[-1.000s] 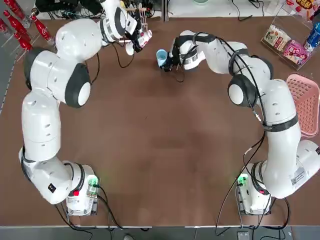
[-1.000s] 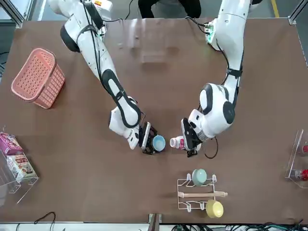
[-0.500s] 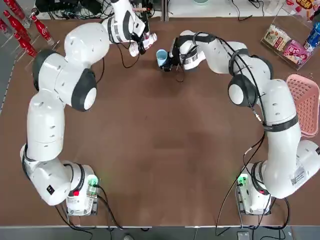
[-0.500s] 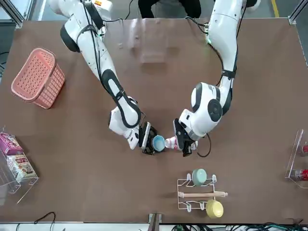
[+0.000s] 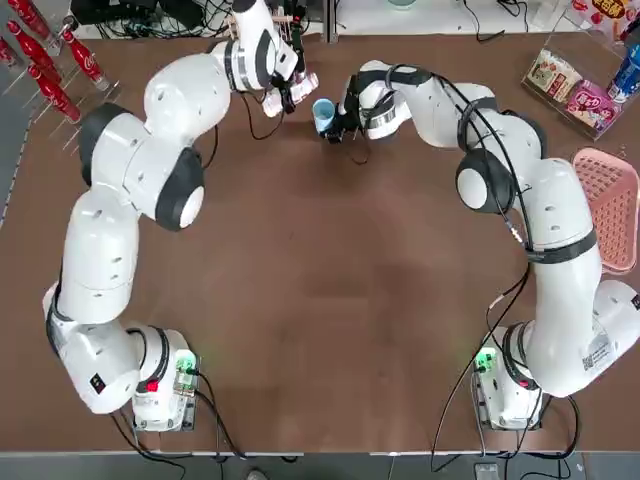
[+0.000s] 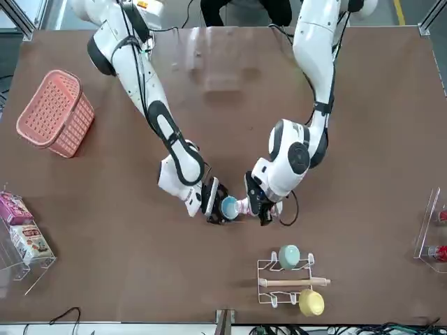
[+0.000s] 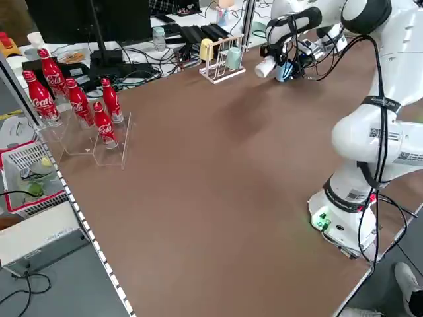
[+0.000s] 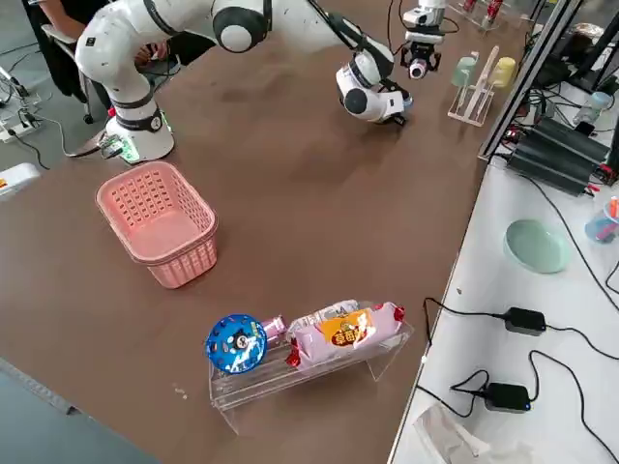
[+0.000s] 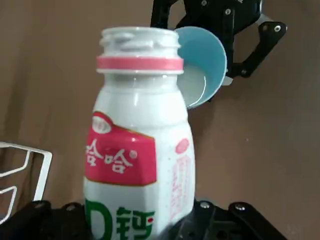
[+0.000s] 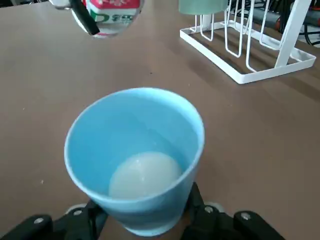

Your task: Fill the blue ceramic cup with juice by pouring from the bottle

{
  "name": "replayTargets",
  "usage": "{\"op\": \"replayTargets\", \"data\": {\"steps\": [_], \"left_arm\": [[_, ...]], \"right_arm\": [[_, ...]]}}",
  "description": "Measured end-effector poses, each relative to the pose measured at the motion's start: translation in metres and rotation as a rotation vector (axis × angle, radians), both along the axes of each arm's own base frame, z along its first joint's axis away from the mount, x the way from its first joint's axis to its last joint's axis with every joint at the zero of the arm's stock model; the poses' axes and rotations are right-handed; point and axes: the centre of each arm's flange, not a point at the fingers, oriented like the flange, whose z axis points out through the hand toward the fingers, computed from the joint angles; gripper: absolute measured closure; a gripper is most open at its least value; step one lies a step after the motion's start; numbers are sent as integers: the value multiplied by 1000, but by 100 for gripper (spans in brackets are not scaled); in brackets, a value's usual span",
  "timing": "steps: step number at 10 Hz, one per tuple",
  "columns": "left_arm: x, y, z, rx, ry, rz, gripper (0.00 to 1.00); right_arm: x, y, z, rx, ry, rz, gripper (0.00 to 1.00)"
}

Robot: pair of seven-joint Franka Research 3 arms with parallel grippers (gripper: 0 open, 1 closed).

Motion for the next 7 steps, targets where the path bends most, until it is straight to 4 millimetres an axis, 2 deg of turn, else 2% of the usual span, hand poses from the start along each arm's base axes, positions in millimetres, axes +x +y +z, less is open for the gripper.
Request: {"op": "replayTargets", "data": {"steps": [7], "left_arm": [[-7, -26, -10, 96, -27, 48, 56]], "right_arm": [[1, -1, 0, 0, 0, -1, 33]]}}
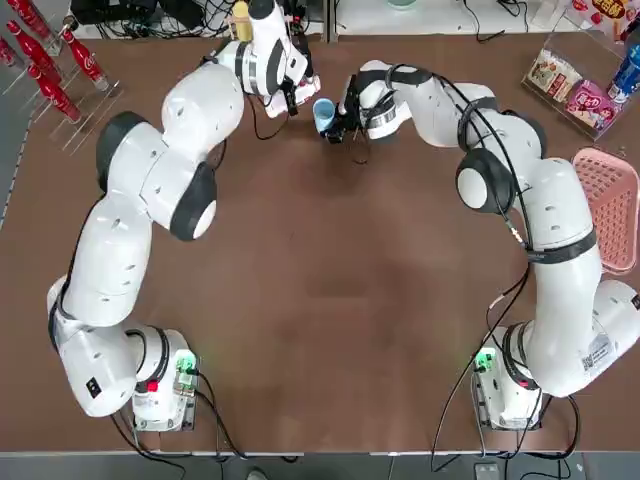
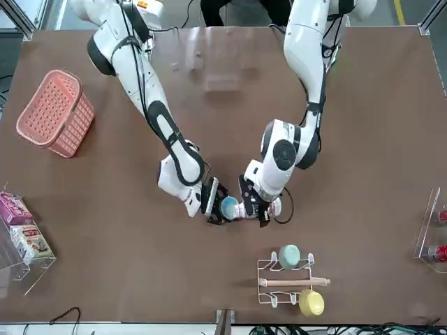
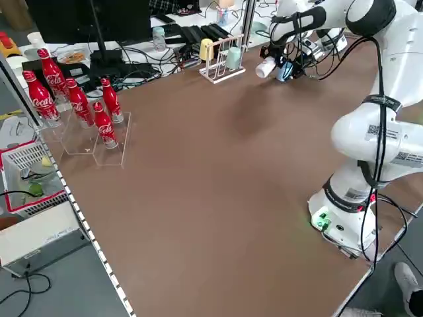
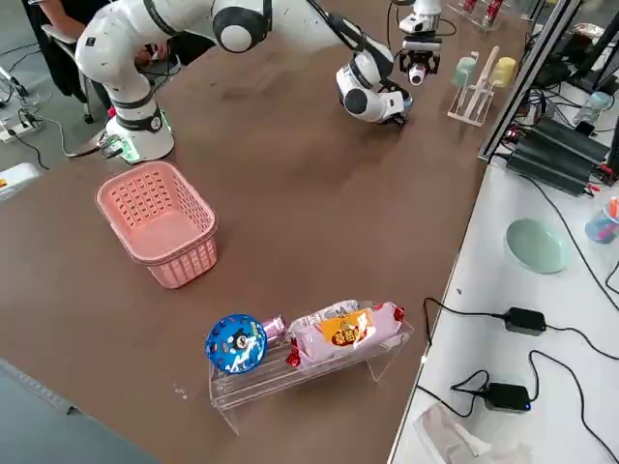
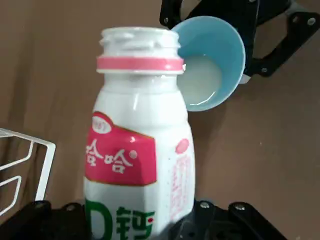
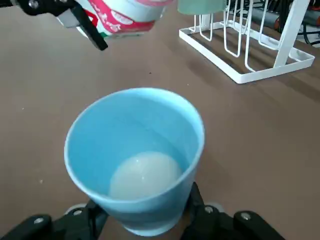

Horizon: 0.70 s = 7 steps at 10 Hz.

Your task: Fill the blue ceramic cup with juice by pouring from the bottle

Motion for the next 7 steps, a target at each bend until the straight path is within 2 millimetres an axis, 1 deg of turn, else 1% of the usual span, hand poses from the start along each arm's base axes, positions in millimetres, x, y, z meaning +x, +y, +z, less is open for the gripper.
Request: {"op": "replayTargets", "data": {"steps": [4, 7], "left_arm": [[-5, -7, -8, 106, -30, -77, 56], [-10, -15, -17, 136, -32, -107, 55]], "right_arm": [[0, 0, 0, 0, 0, 0, 33], [0, 0, 0, 0, 0, 0, 33]]}}
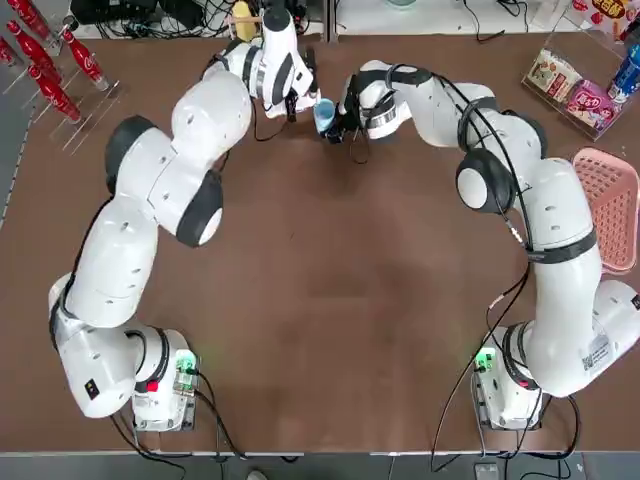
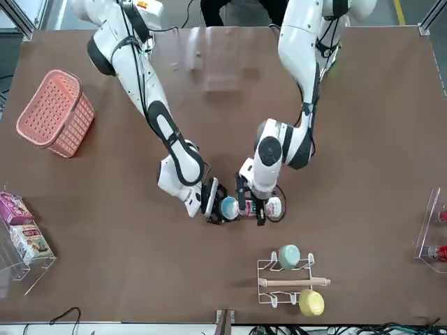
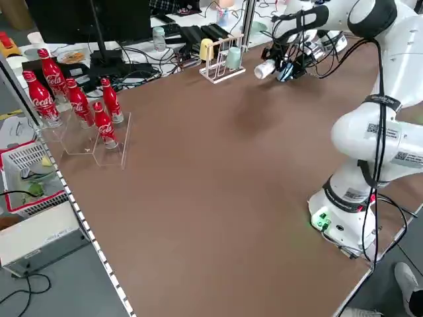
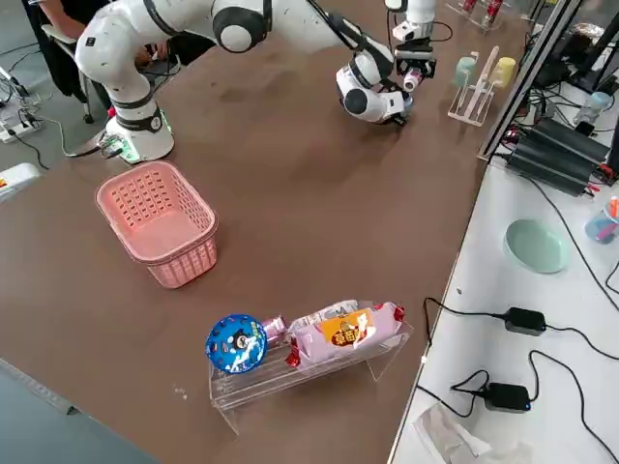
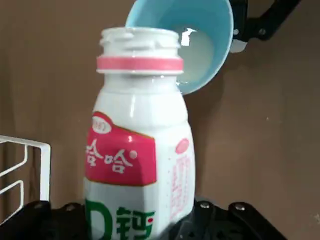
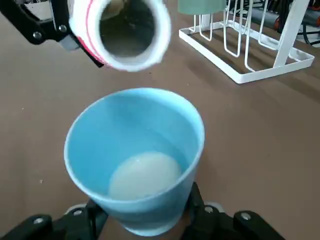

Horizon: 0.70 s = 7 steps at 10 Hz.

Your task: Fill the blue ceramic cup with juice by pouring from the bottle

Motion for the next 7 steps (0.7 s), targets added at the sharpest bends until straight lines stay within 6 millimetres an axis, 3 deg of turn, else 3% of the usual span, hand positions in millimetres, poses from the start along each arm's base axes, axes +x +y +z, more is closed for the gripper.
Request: {"op": "replayTargets", "data": {"steps": [7], "left_arm": [[5, -5, 10, 43, -45, -37, 56]], "right_arm": [[1, -2, 0, 1, 1, -5, 33]]}}
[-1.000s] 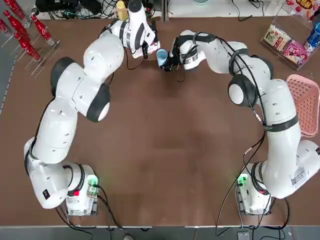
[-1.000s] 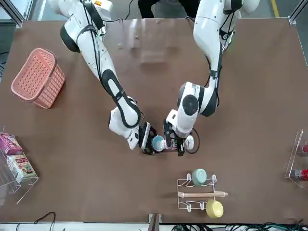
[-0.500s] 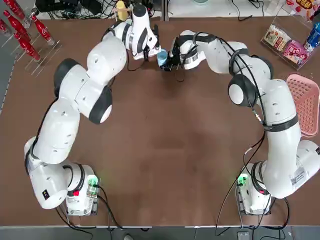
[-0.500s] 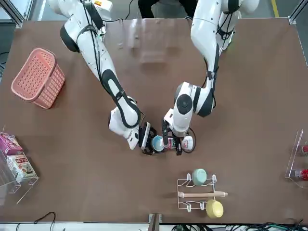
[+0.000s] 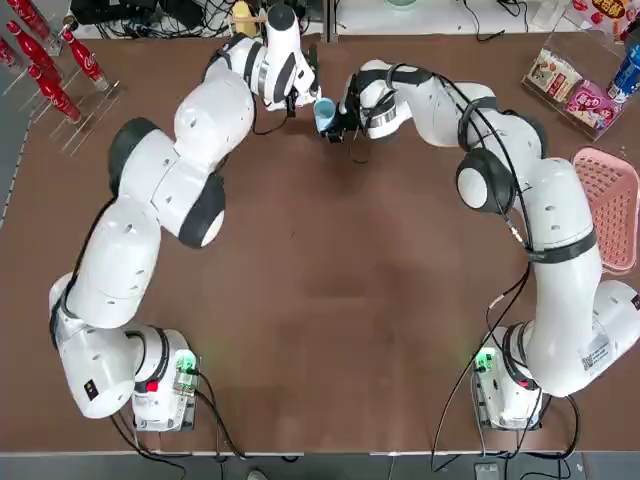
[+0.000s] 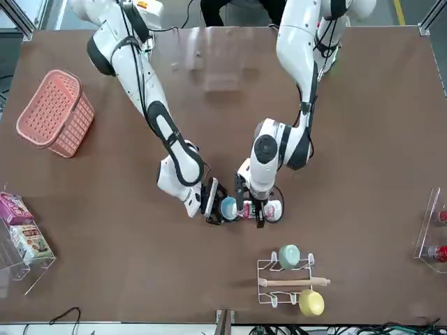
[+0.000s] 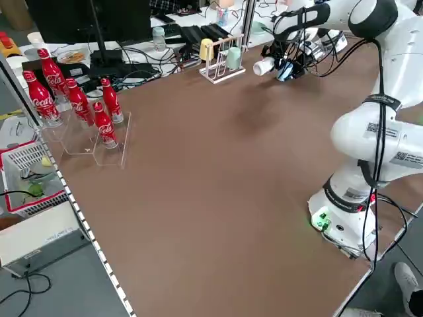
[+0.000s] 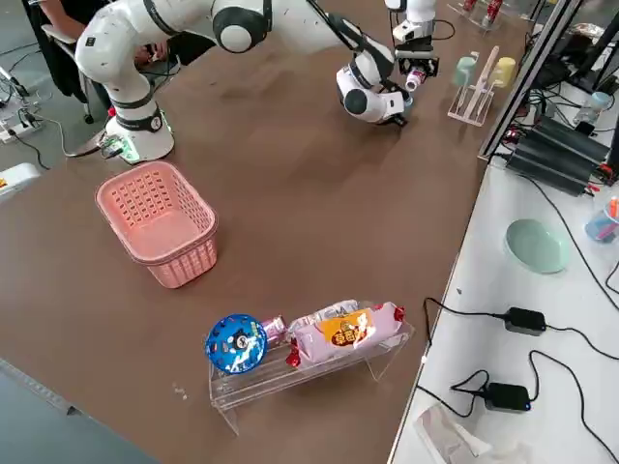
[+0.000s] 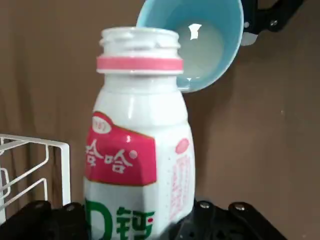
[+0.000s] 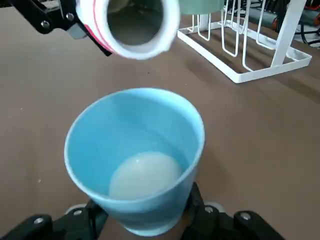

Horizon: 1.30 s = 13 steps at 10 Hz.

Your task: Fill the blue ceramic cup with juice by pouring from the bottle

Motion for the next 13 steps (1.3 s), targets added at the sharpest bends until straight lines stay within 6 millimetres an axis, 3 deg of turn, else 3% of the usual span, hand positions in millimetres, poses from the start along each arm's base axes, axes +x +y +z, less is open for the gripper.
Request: {"op": "replayTargets", "data": {"steps": [4, 13], "left_arm": [[5, 2, 14, 47, -55, -4, 56], [3, -1, 9, 56, -55, -9, 56]], "right_arm": [[1, -2, 0, 1, 2, -5, 33], [2, -3, 0, 2, 2, -8, 33]]}}
